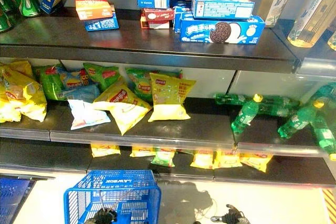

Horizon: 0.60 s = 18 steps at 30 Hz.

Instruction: Pick up the snacks into the basket

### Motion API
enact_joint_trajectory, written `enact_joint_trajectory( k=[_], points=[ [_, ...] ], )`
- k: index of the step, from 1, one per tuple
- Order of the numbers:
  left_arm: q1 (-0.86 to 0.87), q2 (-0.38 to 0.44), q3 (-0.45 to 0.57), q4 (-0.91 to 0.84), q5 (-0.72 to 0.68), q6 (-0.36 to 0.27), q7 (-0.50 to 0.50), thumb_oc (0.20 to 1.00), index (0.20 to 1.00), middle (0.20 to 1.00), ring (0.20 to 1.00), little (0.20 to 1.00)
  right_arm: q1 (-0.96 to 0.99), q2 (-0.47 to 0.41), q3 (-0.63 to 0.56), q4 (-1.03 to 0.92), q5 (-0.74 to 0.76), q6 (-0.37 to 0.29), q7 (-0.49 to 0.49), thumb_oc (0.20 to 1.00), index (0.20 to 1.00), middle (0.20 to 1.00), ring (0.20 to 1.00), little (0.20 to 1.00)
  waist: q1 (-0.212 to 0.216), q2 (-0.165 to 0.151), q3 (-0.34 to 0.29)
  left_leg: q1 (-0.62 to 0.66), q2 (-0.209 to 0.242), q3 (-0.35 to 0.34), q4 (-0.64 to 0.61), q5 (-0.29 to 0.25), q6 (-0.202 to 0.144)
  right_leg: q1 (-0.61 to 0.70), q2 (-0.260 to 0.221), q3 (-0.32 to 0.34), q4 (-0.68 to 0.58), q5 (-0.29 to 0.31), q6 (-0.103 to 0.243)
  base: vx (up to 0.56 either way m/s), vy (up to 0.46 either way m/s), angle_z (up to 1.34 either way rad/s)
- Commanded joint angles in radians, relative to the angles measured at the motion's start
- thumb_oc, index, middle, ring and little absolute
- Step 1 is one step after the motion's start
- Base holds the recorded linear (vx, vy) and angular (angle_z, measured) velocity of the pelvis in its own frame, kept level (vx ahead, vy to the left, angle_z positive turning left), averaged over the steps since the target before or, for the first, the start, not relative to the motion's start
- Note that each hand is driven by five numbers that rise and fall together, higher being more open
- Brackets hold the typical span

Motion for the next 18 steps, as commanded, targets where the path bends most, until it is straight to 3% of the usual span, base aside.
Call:
enact_joint_trajectory(
  k=[1, 12, 13, 16, 17, 18],
  points=[
    [0.002, -0.001, 0.011, 0.003, -0.024, -0.019, -0.022, 0.2, 0.2, 0.2, 0.2, 0.2, -0.035, -0.019, 0.012, 0.013, -0.011, -0.024, -0.008, 1.0, 1.0, 1.0, 1.0, 1.0, 0.034, -0.003, -0.014, -0.003, -0.006, 0.022, 0.094, -0.13, -0.001, -0.125, -0.027, 0.02, 0.02, 0.067, 0.052, 0.03, -0.03, -0.05],
    [-0.005, -0.034, 0.016, -0.03, -0.078, -0.027, -0.011, 0.2, 0.2, 0.2, 0.2, 0.2, -0.02, -0.028, 0.011, -0.019, 0.014, -0.039, -0.013, 1.0, 1.0, 1.0, 1.0, 1.0, 0.031, -0.003, -0.037, 0.012, 0.017, 0.008, 0.086, -0.128, -0.021, -0.081, -0.012, 0.001, -0.016, 0.048, 0.049, 0.04, -0.042, 0.02],
    [0.002, -0.029, 0.021, -0.087, -0.107, -0.039, -0.013, 0.2, 0.2, 0.2, 0.2, 0.2, -0.019, -0.037, -0.005, -0.069, 0.044, -0.049, -0.021, 1.0, 1.0, 1.0, 1.0, 1.0, 0.028, -0.002, -0.035, 0.013, 0.018, 0.009, 0.087, -0.128, -0.021, -0.08, -0.01, 0.004, -0.016, 0.047, 0.049, 0.05, -0.013, 0.0],
    [0.12, 0.038, 0.013, -0.496, -0.167, -0.092, -0.037, 0.2, 0.2, 0.2, 0.2, 0.2, 0.074, -0.093, -0.039, -0.474, 0.104, -0.092, -0.026, 1.0, 1.0, 1.0, 1.0, 1.0, 0.018, 0.002, -0.029, 0.017, 0.022, 0.007, 0.087, -0.126, -0.02, -0.078, -0.004, 0.01, -0.016, 0.04, 0.05, 0.02, -0.007, -0.02],
    [0.163, 0.072, 0.018, -0.588, -0.169, -0.109, -0.043, 0.2, 0.2, 0.2, 0.2, 0.2, 0.11, -0.118, -0.053, -0.605, 0.121, -0.105, -0.014, 1.0, 1.0, 1.0, 1.0, 1.0, 0.016, 0.002, -0.03, 0.02, 0.026, 0.009, 0.085, -0.127, -0.021, -0.076, -0.003, 0.011, -0.016, 0.036, 0.053, 0.02, -0.008, -0.06],
    [0.164, 0.073, 0.018, -0.588, -0.169, -0.109, -0.043, 0.2, 0.2, 0.2, 0.2, 0.2, 0.11, -0.118, -0.053, -0.606, 0.121, -0.105, -0.014, 1.0, 1.0, 1.0, 1.0, 1.0, 0.016, 0.002, -0.03, 0.02, 0.026, 0.009, 0.085, -0.127, -0.021, -0.076, -0.003, 0.011, -0.016, 0.036, 0.053, 0.03, -0.011, -0.04]
  ],
)
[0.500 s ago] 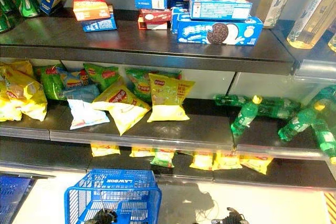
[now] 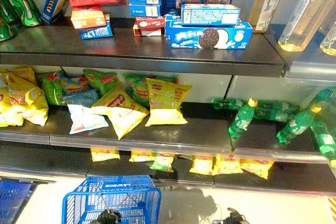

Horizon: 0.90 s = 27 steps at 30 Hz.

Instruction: Pick up the snacks into the basket

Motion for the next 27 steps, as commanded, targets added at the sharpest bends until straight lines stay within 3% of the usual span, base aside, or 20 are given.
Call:
enact_joint_trajectory(
  k=[1, 5, 10, 22, 27],
  points=[
    [-0.081, 0.056, 0.035, -0.007, -0.037, -0.121, -0.014, 0.2, 0.2, 0.2, 0.2, 0.2, -0.089, -0.056, -0.039, -0.077, 0.064, -0.07, 0.002, 1.0, 1.0, 1.0, 1.0, 1.0, 0.017, -0.027, -0.01, 0.001, -0.007, 0.013, 0.083, -0.127, 0.009, -0.101, -0.044, 0.015, 0.004, 0.031, 0.08, 0.04, -0.013, 0.03],
    [-0.027, 0.117, 0.094, -0.378, -0.129, -0.156, -0.01, 0.2, 0.2, 0.2, 0.2, 0.2, -0.12, -0.105, -0.122, -0.482, 0.135, -0.126, 0.014, 1.0, 1.0, 1.0, 1.0, 1.0, 0.025, -0.037, -0.003, 0.005, -0.002, 0.009, 0.072, -0.13, 0.01, -0.095, -0.047, 0.017, 0.006, 0.022, 0.083, 0.05, -0.005, 0.0],
    [-0.025, 0.125, 0.124, -0.558, -0.169, -0.169, -0.007, 0.2, 0.2, 0.2, 0.2, 0.2, -0.231, -0.119, -0.141, -0.614, 0.15, -0.136, -0.012, 1.0, 1.0, 1.0, 1.0, 1.0, 0.043, -0.052, 0.024, -0.012, -0.001, -0.003, 0.096, -0.141, 0.014, -0.105, -0.049, 0.014, 0.031, 0.011, 0.076, 0.0, -0.004, 0.03],
    [0.004, 0.155, 0.144, -0.824, -0.201, -0.175, -0.003, 0.2, 0.2, 0.2, 0.2, 0.2, -0.575, -0.125, -0.033, -0.519, 0.222, -0.105, -0.079, 1.0, 1.0, 1.0, 1.0, 1.0, 0.117, -0.087, 0.098, -0.071, -0.008, -0.042, 0.127, -0.139, 0.018, -0.148, -0.046, -0.002, 0.062, 0.012, 0.071, -0.05, -0.004, 0.07],
    [-0.031, 0.181, 0.122, -0.915, -0.254, -0.186, 0.013, 0.2, 0.2, 0.2, 0.2, 0.2, -0.775, -0.09, 0.103, -0.267, 0.313, -0.073, -0.091, 1.0, 1.0, 1.0, 1.0, 1.0, 0.152, -0.094, 0.165, -0.135, -0.019, -0.054, 0.158, -0.13, 0.012, -0.205, -0.05, 0.0, 0.085, 0.025, 0.069, -0.14, 0.01, 0.07]
  ],
)
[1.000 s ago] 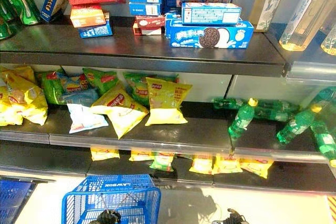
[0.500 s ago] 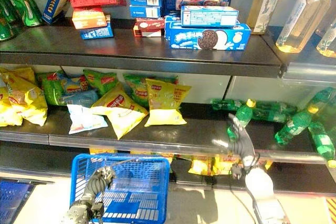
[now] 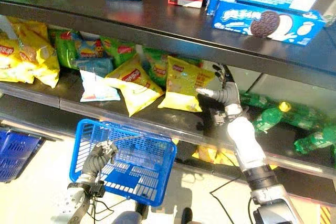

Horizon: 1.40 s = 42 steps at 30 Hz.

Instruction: Pick up the snacks into the basket

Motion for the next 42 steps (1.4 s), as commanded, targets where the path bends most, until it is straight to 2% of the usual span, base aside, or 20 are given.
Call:
enact_joint_trajectory(
  k=[1, 2, 4, 10, 11, 14, 17, 21, 26, 35, 42],
  points=[
    [-0.072, 0.03, 0.049, -0.204, -0.06, -0.128, 0.006, 0.2, 0.2, 0.2, 0.2, 0.2, -0.105, 0.001, 0.026, 0.042, 0.067, -0.022, -0.022, 1.0, 1.0, 1.0, 1.0, 1.0, 0.009, -0.014, -0.005, -0.021, -0.014, -0.01, 0.117, -0.145, 0.017, -0.137, -0.053, 0.045, 0.076, 0.011, 0.069, -0.26, 0.014, 0.15],
    [-0.122, 0.055, 0.025, -0.241, -0.075, -0.14, 0.018, 0.2, 0.2, 0.2, 0.2, 0.2, -0.242, 0.002, 0.044, 0.205, 0.098, -0.009, -0.067, 1.0, 1.0, 1.0, 1.0, 1.0, 0.024, -0.012, 0.044, -0.071, -0.02, -0.019, 0.152, -0.142, 0.012, -0.185, -0.057, 0.044, 0.111, 0.013, 0.066, -0.26, 0.016, 0.08],
    [-0.168, 0.069, 0.009, -0.264, -0.075, -0.151, 0.038, 0.2, 0.2, 0.2, 0.2, 0.2, -0.364, -0.001, 0.043, 0.357, 0.124, -0.001, -0.109, 1.0, 1.0, 1.0, 1.0, 1.0, 0.038, -0.006, 0.082, -0.121, -0.026, -0.029, 0.184, -0.139, 0.008, -0.23, -0.058, 0.038, 0.15, 0.013, 0.06, -0.25, 0.021, 0.16],
    [-0.243, 0.057, -0.04, -0.299, -0.057, -0.16, 0.077, 0.2, 0.2, 0.2, 0.2, 0.2, -0.635, -0.076, -0.023, 0.793, 0.207, 0.029, -0.207, 1.0, 1.0, 1.0, 1.0, 1.0, 0.067, 0.023, 0.133, -0.229, -0.056, -0.075, 0.248, -0.133, 0.001, -0.309, -0.065, -0.003, 0.214, 0.0, 0.052, -0.08, 0.024, 0.25],
    [-0.247, 0.057, -0.04, -0.298, -0.056, -0.16, 0.078, 0.2, 0.2, 0.2, 0.2, 0.2, -0.641, -0.079, -0.022, 0.8, 0.209, 0.027, -0.204, 1.0, 1.0, 1.0, 1.0, 1.0, 0.067, 0.024, 0.134, -0.232, -0.056, -0.076, 0.25, -0.134, 0.001, -0.311, -0.066, -0.004, 0.216, 0.0, 0.052, -0.03, 0.035, 0.3],
    [-0.281, 0.051, -0.082, -0.295, -0.034, -0.154, 0.094, 0.2, 0.2, 0.2, 0.2, 0.2, -0.726, -0.16, -0.054, 0.926, 0.269, 0.039, -0.235, 1.0, 1.0, 1.0, 1.0, 1.0, 0.077, 0.04, 0.16, -0.276, -0.071, -0.1, 0.277, -0.132, -0.001, -0.34, -0.077, -0.026, 0.24, -0.011, 0.051, -0.02, 0.025, 0.3],
    [-0.314, 0.059, -0.108, -0.29, -0.018, -0.15, 0.115, 0.2, 0.2, 0.2, 0.2, 0.2, -0.777, -0.22, -0.054, 0.972, 0.315, 0.047, -0.248, 1.0, 1.0, 1.0, 1.0, 1.0, 0.084, 0.048, 0.19, -0.311, -0.077, -0.107, 0.303, -0.134, -0.002, -0.369, -0.083, -0.032, 0.265, -0.016, 0.049, -0.01, 0.019, 0.35],
    [-0.324, 0.058, -0.12, -0.286, -0.007, -0.144, 0.134, 0.2, 0.2, 0.2, 0.2, 0.2, -0.802, -0.244, -0.027, 0.971, 0.304, 0.056, -0.253, 1.0, 1.0, 1.0, 1.0, 1.0, 0.082, 0.052, 0.205, -0.323, -0.079, -0.109, 0.309, -0.134, -0.003, -0.381, -0.083, -0.03, 0.273, -0.022, 0.048, 0.02, 0.016, 0.09],
    [-0.333, 0.072, -0.127, -0.291, 0.01, -0.135, 0.155, 0.2, 0.2, 0.2, 0.2, 0.2, -0.845, -0.265, 0.01, 0.999, 0.309, 0.071, -0.24, 1.0, 1.0, 1.0, 1.0, 1.0, 0.076, 0.043, 0.214, -0.319, -0.077, -0.102, 0.309, -0.139, -0.001, -0.375, -0.081, -0.024, 0.268, -0.026, 0.047, 0.02, 0.003, 0.0],
    [-0.349, 0.075, -0.127, -0.295, -0.001, -0.126, 0.155, 0.2, 0.2, 0.2, 0.2, 0.2, -0.901, -0.224, 0.057, 1.072, 0.371, 0.108, -0.151, 1.0, 1.0, 1.0, 1.0, 1.0, 0.062, 0.027, 0.223, -0.311, -0.073, -0.097, 0.302, -0.141, -0.006, -0.376, -0.075, -0.023, 0.269, -0.031, 0.041, 0.0, 0.0, 0.0],
    [-0.343, 0.078, -0.12, -0.311, -0.022, -0.129, 0.133, 0.2, 0.2, 0.2, 0.2, 0.2, -0.898, -0.212, 0.092, 1.073, 0.367, 0.119, -0.07, 1.0, 1.0, 1.0, 1.0, 1.0, 0.069, 0.022, 0.236, -0.314, -0.071, -0.099, 0.297, -0.134, -0.009, -0.377, -0.073, -0.025, 0.265, -0.03, 0.04, 0.0, 0.0, 0.0]
  ],
)
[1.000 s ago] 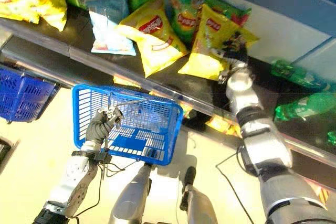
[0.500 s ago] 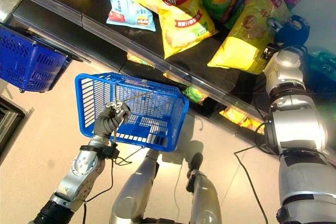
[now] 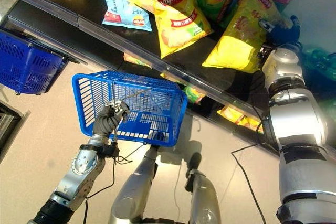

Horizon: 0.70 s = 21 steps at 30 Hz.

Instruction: Pick up the snacks into the basket

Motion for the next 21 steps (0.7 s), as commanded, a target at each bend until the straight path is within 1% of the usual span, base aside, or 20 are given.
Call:
enact_joint_trajectory(
  k=[1, 6, 8, 11, 17, 18, 19, 21],
  points=[
    [-0.031, 0.015, 0.032, -0.251, 0.012, -0.103, -0.029, 0.2, 0.2, 0.2, 0.2, 0.2, -0.034, -0.001, 0.093, 0.004, 0.017, 0.006, 0.05, 1.0, 1.0, 1.0, 1.0, 1.0, 0.013, -0.03, -0.03, 0.032, -0.003, 0.05, 0.085, -0.161, -0.017, -0.049, -0.023, 0.07, -0.066, 0.064, 0.024, 0.0, 0.0, 0.0],
    [-0.043, 0.015, 0.029, -0.252, 0.001, -0.103, -0.045, 0.2, 0.2, 0.2, 0.2, 0.2, -0.032, -0.013, 0.094, 0.005, 0.067, 0.014, 0.099, 1.0, 1.0, 1.0, 1.0, 1.0, 0.023, -0.032, -0.018, 0.023, -0.005, 0.045, 0.089, -0.159, -0.018, -0.056, -0.023, 0.068, -0.064, 0.065, 0.023, -0.01, -0.002, 0.0],
    [-0.047, 0.016, 0.028, -0.252, -0.001, -0.102, -0.05, 0.2, 0.2, 0.2, 0.2, 0.2, -0.035, -0.018, 0.101, 0.006, 0.063, 0.018, 0.107, 1.0, 1.0, 1.0, 1.0, 1.0, 0.025, -0.033, -0.015, 0.02, -0.006, 0.043, 0.087, -0.157, -0.018, -0.057, -0.023, 0.067, -0.064, 0.065, 0.022, 0.0, 0.0, 0.0],
    [-0.059, 0.012, 0.024, -0.25, -0.009, -0.096, -0.064, 0.2, 0.2, 0.2, 0.2, 0.2, -0.039, -0.048, 0.136, 0.02, 0.014, 0.039, 0.138, 1.0, 1.0, 1.0, 1.0, 1.0, 0.036, -0.033, -0.002, 0.009, -0.008, 0.031, 0.084, -0.149, -0.022, -0.063, -0.026, 0.06, -0.065, 0.07, 0.023, -0.01, -0.013, 0.03],
    [-0.069, 0.004, 0.03, -0.249, -0.01, -0.096, -0.073, 0.2, 0.2, 0.2, 0.2, 0.2, -0.051, -0.062, 0.17, 0.016, 0.0, 0.044, 0.166, 1.0, 1.0, 1.0, 1.0, 1.0, 0.043, -0.037, 0.005, 0.001, -0.01, 0.022, 0.086, -0.145, -0.022, -0.06, -0.027, 0.056, -0.073, 0.073, 0.025, 0.0, -0.013, 0.06],
    [-0.069, 0.004, 0.03, -0.249, -0.01, -0.096, -0.073, 0.2, 0.2, 0.2, 0.2, 0.2, -0.052, -0.062, 0.171, 0.017, 0.0, 0.044, 0.166, 0.558, 0.558, 0.558, 0.558, 0.558, 0.042, -0.037, 0.005, 0.001, -0.01, 0.022, 0.085, -0.144, -0.022, -0.06, -0.027, 0.056, -0.074, 0.073, 0.025, 0.0, 0.0, 0.0],
    [-0.07, 0.003, 0.032, -0.247, -0.011, -0.095, -0.071, 0.2, 0.2, 0.2, 0.2, 0.2, -0.054, -0.065, 0.17, 0.021, 0.002, 0.044, 0.164, 0.2, 0.2, 0.2, 0.2, 0.2, 0.042, -0.039, 0.005, 0.001, -0.011, 0.022, 0.083, -0.143, -0.022, -0.059, -0.027, 0.056, -0.075, 0.074, 0.025, 0.0, 0.0, 0.0],
    [-0.072, -0.002, 0.034, -0.244, -0.015, -0.09, -0.068, 0.2, 0.2, 0.2, 0.2, 0.2, -0.052, -0.074, 0.17, 0.022, 0.0, 0.043, 0.163, 0.2, 0.2, 0.2, 0.2, 0.2, 0.045, -0.041, 0.006, -0.001, -0.013, 0.021, 0.084, -0.144, -0.023, -0.056, -0.029, 0.053, -0.079, 0.076, 0.026, 0.0, 0.0, 0.0]
  ],
)
